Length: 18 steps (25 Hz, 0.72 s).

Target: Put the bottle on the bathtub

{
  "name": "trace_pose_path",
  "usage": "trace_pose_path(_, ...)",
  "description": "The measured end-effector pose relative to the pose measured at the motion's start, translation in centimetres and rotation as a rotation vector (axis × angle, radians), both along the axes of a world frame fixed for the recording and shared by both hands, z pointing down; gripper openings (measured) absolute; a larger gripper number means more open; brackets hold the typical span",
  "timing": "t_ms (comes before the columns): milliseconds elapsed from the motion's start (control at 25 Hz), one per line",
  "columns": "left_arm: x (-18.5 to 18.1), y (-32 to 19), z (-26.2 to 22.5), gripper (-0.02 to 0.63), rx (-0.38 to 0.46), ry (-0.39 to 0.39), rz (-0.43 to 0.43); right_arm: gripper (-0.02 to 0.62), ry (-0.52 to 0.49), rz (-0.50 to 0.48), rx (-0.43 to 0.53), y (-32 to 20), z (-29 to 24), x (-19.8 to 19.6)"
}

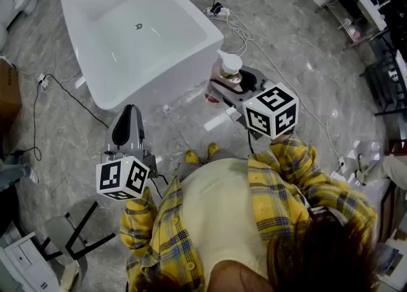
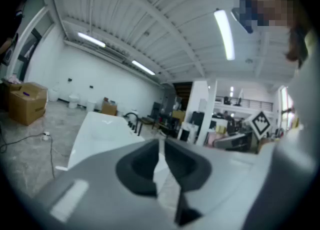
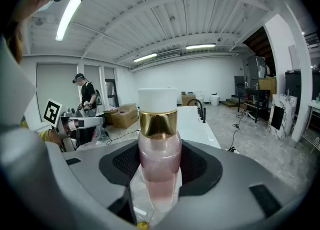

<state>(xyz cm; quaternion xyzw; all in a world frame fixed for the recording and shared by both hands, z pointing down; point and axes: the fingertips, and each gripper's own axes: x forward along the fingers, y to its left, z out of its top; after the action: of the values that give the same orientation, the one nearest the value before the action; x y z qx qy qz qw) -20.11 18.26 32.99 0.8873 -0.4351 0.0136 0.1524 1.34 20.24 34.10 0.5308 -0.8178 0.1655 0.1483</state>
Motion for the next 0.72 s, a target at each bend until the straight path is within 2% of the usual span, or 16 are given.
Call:
trace_pose_path(240,-0.6,0.5,0.3,0.037,-0.007,0.004,-0.001,0.227,0.007,0.016,-0.013,0.0,0.2,0.2)
trace_pose_path(440,-0.5,0.0,0.8,0.037,-0.02,0.005,-0.014,0.227,-0.045,0.017,-0.028,-0.3,0.6,0.5)
trace_pose_path(720,2.8,-2.2,0.4,0.037,-0.007,0.022,0.004,0.227,-0.05,-0.004,-0.02,-1.2,1.1,2.0)
